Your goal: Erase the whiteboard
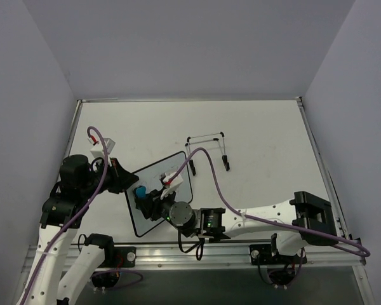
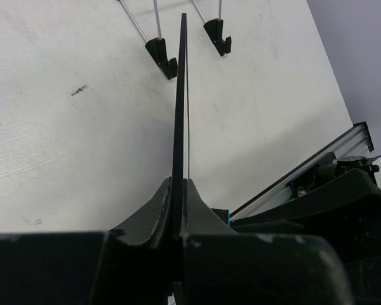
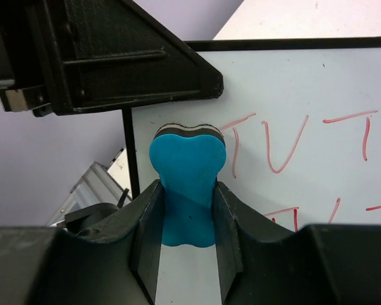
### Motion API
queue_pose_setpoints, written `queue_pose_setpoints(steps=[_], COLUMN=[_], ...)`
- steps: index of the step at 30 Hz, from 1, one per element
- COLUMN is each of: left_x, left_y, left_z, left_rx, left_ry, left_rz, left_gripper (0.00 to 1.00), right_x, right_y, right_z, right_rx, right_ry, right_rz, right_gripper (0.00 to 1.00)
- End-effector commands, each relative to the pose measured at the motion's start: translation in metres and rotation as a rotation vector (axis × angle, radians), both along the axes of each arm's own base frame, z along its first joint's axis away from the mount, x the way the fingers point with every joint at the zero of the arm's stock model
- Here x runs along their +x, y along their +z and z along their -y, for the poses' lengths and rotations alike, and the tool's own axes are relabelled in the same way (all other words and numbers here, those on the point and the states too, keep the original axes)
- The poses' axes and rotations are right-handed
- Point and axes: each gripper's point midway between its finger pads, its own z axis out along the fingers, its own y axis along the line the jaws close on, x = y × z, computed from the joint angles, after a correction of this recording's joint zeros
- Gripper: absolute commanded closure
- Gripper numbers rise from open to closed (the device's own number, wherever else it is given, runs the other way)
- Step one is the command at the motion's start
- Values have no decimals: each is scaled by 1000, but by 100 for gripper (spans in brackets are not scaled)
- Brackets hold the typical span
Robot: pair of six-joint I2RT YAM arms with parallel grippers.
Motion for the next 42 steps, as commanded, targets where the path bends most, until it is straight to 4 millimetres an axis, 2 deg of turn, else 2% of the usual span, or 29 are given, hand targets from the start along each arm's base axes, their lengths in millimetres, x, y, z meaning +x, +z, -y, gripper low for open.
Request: queue_pose_setpoints(steps=[1, 7, 10, 17, 25, 30, 35, 38, 42], left_x=[2, 0, -1, -2, -4, -5, -6, -7, -6], left_y=[11, 10, 10, 9, 9, 7, 7, 7, 6], left_z=[3, 6, 8, 10, 14, 16, 17, 18, 18], left_rx=[-12, -14, -13, -12, -11, -9, -8, -7, -8], left_ry=[-11, -29, -35, -47, -69, -79, -85, -87, -88], left_rz=[40, 34, 34, 26, 23, 15, 16, 14, 12], left_gripper=[98, 98, 98, 98, 98, 98, 98, 98, 98], right_x=[12, 16, 26, 58, 97, 104, 108, 100, 82], right_y=[24, 19, 17, 6, -26, -32, -27, -23, -6], right_z=[-5, -11, -10, 12, 37, 34, 26, 16, 6], right_rx=[89, 58, 42, 23, -13, -48, -57, -48, 4], right_ry=[-103, -101, -98, -148, -171, -146, -110, -60, 11], right_rz=[1, 5, 6, -9, -40, -21, -11, -15, -19], right_gripper=[100, 100, 100, 100, 100, 100, 100, 100, 100])
